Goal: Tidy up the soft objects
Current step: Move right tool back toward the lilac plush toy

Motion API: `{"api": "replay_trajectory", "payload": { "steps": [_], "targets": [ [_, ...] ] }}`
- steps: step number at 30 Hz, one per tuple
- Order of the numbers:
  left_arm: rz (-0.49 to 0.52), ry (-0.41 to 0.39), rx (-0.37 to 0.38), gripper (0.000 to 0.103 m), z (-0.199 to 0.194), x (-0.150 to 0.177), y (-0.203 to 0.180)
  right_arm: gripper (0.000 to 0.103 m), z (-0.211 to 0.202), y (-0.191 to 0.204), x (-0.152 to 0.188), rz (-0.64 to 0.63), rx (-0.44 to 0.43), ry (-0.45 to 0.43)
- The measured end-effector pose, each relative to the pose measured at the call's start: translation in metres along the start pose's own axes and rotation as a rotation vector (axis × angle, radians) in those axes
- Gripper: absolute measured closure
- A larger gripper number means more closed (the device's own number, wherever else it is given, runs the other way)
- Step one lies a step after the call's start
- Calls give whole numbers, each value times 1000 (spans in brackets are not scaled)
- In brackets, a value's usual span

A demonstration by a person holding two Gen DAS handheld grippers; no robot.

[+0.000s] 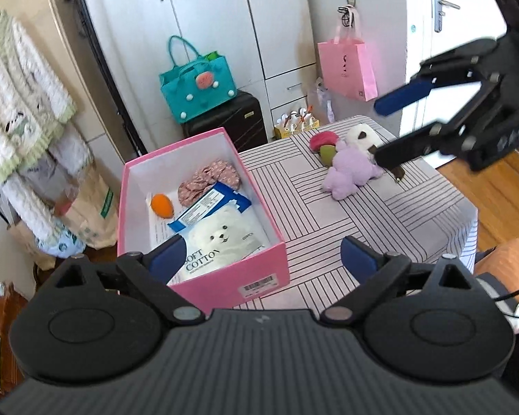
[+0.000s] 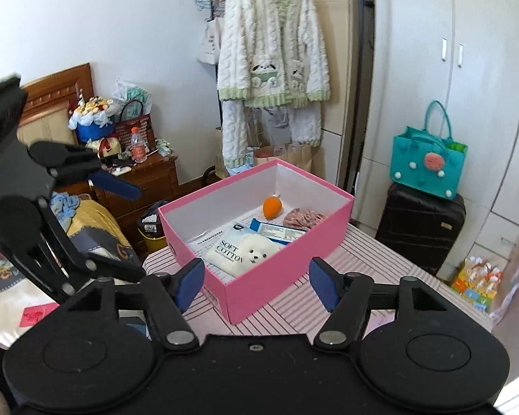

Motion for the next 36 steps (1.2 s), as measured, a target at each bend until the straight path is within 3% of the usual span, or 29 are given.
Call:
{"api": "replay_trajectory", "payload": {
  "steps": [2,3,5,11,18,22,26,32,36],
  "targets": [
    [6,-16,-6,6,3,3,-8,23,-8,-5,6,7,0,-7],
    [5,-28,-3,6,4,4,-12,14,-11,-7,10,9,-1,-12],
    [0,-49,15,6,7,7,-20,11,-16,-11,19,12,1,-31],
    [-30,-117,53,6,19,7,-40,11,-15,-30,56,35,41,-37],
    [-40,-228,-77,6,31,-4,-55,11,-14,-75,97,71,109,-109],
    [-75,-232,-8,6,50,-13,-64,11,-10,-103,107,119,114,-167],
    [-90,-237,30,6,74,-21,-75,11,8,-132,111,155,121,-168],
    [-106,-250,20,6,113,-36,-82,14,46,-163,124,141,190,-133],
    [-143,-219,69,6,141,-47,-81,15,68,-174,131,116,204,-97]
  ]
}}
Point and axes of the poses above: each gripper's, at about its wrist camera, not at the fingertips, and z roughly the way its jaws point, y to its left, x to its underside, the point moved 4 cm from there along z, roughly the way its jaws point, and after that the axes turned 12 degrees about z, right-handed, at the moved point
